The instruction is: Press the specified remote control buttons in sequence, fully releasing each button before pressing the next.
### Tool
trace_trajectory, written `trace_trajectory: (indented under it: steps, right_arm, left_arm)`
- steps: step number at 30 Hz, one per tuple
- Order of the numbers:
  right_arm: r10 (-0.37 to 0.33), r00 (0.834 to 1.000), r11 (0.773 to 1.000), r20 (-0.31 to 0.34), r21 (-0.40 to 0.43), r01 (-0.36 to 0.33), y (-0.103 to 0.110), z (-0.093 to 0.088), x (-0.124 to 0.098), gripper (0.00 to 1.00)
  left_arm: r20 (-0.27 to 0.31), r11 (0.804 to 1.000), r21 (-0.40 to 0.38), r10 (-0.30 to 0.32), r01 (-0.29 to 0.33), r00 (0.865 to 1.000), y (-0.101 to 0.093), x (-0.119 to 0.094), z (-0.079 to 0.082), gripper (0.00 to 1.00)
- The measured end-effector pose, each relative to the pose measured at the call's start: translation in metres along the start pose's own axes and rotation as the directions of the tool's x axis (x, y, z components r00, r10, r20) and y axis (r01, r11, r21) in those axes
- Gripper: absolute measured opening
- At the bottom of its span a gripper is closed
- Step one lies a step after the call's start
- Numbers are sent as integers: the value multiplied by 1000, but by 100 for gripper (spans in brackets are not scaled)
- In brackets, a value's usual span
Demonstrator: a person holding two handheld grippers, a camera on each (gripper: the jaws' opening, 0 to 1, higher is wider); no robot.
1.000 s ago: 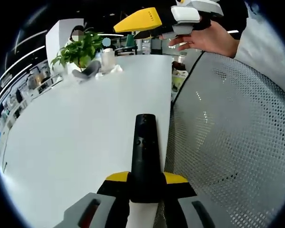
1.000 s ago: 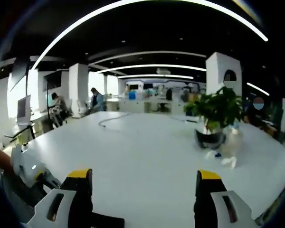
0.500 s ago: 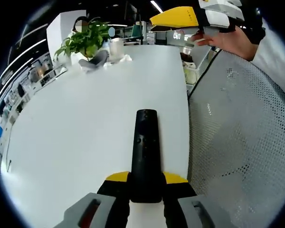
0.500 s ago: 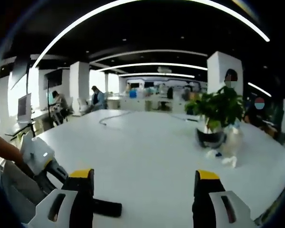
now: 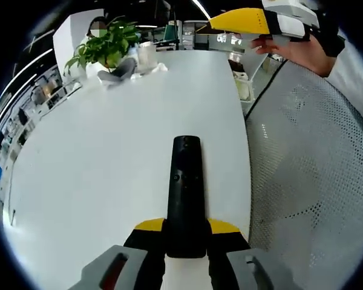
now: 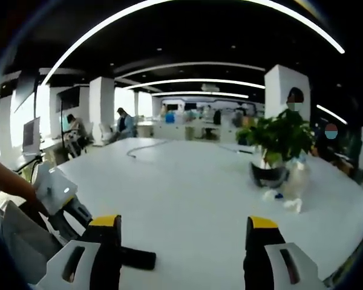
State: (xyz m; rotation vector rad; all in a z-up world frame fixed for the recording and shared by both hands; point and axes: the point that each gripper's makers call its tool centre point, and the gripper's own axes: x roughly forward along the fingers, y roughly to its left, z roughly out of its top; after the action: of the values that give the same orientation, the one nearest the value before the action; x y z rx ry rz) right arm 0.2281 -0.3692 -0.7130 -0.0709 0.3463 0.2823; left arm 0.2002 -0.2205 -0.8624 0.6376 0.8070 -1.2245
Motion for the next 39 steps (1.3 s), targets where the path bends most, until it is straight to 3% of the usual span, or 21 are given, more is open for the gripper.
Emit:
trace_trajectory:
  steps: [39]
  right_arm:
    - [-3, 1000, 1000, 2, 0, 3, -1, -1, -1, 81]
  left_arm:
    - [-64, 1000, 15, -13, 14, 998, 23, 3, 2, 24]
